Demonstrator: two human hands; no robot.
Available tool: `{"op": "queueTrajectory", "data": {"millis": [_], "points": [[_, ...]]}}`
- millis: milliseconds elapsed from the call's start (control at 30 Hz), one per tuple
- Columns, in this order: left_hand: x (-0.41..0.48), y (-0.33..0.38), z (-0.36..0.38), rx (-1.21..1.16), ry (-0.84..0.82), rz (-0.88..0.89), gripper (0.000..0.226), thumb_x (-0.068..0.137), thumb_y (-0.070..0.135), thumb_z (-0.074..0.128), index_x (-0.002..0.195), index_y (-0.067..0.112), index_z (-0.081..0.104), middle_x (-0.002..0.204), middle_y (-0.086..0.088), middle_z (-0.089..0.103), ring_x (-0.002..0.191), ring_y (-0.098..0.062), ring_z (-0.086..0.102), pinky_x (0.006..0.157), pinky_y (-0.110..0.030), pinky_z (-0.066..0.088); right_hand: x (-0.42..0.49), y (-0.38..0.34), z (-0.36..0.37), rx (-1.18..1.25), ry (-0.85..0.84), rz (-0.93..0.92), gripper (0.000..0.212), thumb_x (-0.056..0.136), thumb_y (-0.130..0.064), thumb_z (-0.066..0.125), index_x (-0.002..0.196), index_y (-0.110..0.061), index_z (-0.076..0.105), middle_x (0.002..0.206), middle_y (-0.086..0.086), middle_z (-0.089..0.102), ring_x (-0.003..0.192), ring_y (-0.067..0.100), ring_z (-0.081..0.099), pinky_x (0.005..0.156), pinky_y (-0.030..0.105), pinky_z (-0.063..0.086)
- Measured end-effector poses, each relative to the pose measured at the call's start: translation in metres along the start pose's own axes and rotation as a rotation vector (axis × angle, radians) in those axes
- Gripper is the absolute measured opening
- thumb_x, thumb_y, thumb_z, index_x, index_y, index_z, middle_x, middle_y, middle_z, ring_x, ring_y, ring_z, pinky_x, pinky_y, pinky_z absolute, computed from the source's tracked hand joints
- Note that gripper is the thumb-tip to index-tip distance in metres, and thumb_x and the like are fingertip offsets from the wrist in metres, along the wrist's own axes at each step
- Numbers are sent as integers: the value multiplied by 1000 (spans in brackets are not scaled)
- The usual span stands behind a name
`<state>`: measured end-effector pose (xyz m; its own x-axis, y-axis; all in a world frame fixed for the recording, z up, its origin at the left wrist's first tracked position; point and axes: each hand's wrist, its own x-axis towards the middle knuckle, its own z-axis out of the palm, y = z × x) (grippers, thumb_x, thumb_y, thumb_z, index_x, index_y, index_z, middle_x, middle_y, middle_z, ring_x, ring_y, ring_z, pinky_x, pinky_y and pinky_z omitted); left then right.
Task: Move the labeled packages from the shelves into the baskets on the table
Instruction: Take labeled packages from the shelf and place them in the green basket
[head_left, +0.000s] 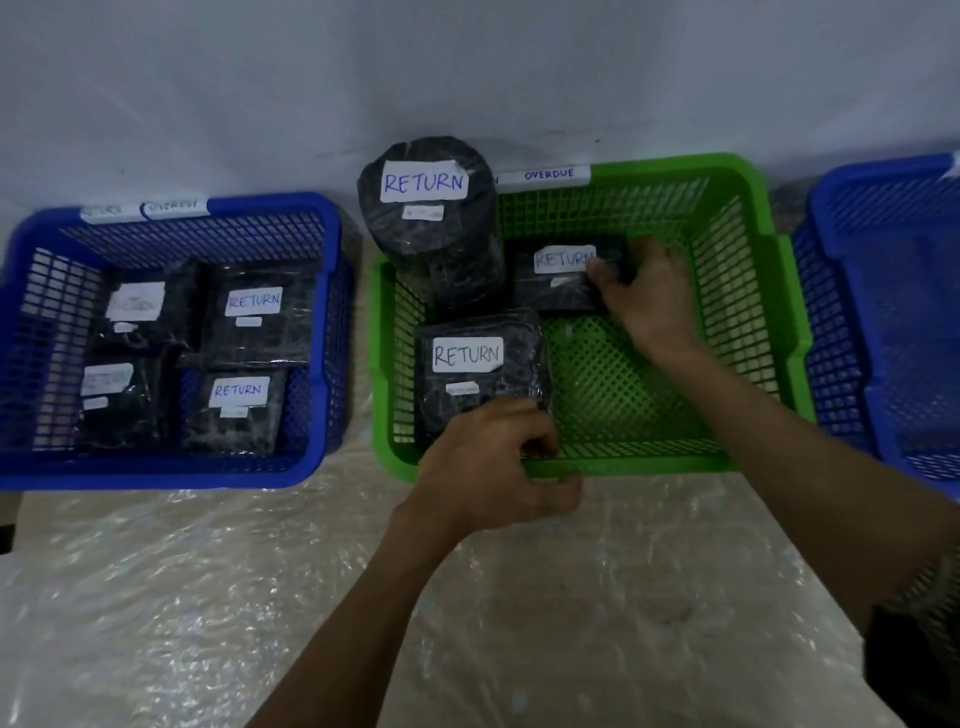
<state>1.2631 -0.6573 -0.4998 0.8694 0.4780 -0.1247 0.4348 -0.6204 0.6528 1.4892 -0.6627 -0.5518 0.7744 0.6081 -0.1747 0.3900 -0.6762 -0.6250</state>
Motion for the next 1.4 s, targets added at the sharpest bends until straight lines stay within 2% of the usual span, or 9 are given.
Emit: {"op": "queueTrajectory", "data": {"millis": [167, 333, 433, 600, 800, 933, 1033, 1267, 1400], "points": [[-1, 1, -1, -6, 7, 3, 38, 63, 57, 59, 70, 20, 61, 71, 9, 53, 68, -8, 48, 58, -30, 46, -9, -1, -12, 39, -95, -40, 54, 80, -31, 72, 124, -5, 53, 123, 17, 58, 112, 29, 54, 93, 32, 44], [-2, 2, -1, -34, 12, -11, 36, 64, 56, 61, 68, 20, 59, 70, 7, 53, 66, -9, 49, 57, -31, 46, -30, -7, -24, 50, -138, -111, 47, 81, -25, 72, 121, -8, 56, 119, 13, 62, 109, 27, 58, 94, 34, 46], [-1, 1, 0, -37, 5, -11, 37, 65, 55, 64, 66, 19, 58, 70, 7, 53, 65, -10, 51, 58, -32, 46, -49, -15, -31, 48, -112, -170, 39, 82, -23, 70, 116, -9, 58, 115, 11, 63, 105, 25, 59, 89, 28, 46], [-8, 4, -1, 18, 38, -17, 37, 69, 54, 66, 75, 17, 64, 78, 5, 61, 73, -13, 56, 64, -31, 48, -90, -32, -52, 10, -1, -308, 34, 81, -22, 69, 112, -11, 60, 112, 9, 61, 103, 24, 57, 87, 34, 47], [-41, 23, -16, 25, 179, 33, 19, 79, 28, 71, 92, 15, 64, 89, 0, 63, 84, -19, 59, 70, -34, 50, -166, -46, -74, 17, 52, -461, 28, 82, -19, 69, 108, -11, 62, 109, 6, 58, 104, 24, 56, 88, 36, 45], [-88, 39, -43, -60, 326, 61, 15, 77, 26, 69, 86, 15, 64, 79, 2, 61, 70, -15, 56, 63, -29, 48, -226, -52, -83, 43, 30, -590, 27, 81, -17, 70, 106, -9, 62, 103, 7, 60, 98, 24, 58, 83, 37, 48], [-143, 47, -61, -133, 408, -2, 12, 80, 24, 73, 83, 14, 66, 77, 4, 65, 67, -12, 58, 60, -17, 44, -277, -57, -89, 94, 1, -626, 31, 82, -18, 71, 111, -11, 62, 105, 1, 60, 100, 17, 56, 84, 26, 42], [-291, 63, -86, -111, 461, -48, 12, 81, 30, 74, 79, 20, 67, 72, 9, 64, 64, -7, 58, 59, -19, 44, -394, -79, -89, 225, -119, -611, 31, 82, -21, 71, 111, -21, 59, 101, -6, 64, 92, 8, 58, 77, 2, 36], [-371, 58, -115, -122, 544, -95, 12, 81, 28, 74, 77, 19, 67, 70, 11, 64, 64, -6, 58, 58, -15, 41, -456, -111, -78, 277, -163, -665, 32, 79, -17, 73, 104, -28, 56, 97, -7, 64, 91, 7, 61, 77, 1, 37]]}}
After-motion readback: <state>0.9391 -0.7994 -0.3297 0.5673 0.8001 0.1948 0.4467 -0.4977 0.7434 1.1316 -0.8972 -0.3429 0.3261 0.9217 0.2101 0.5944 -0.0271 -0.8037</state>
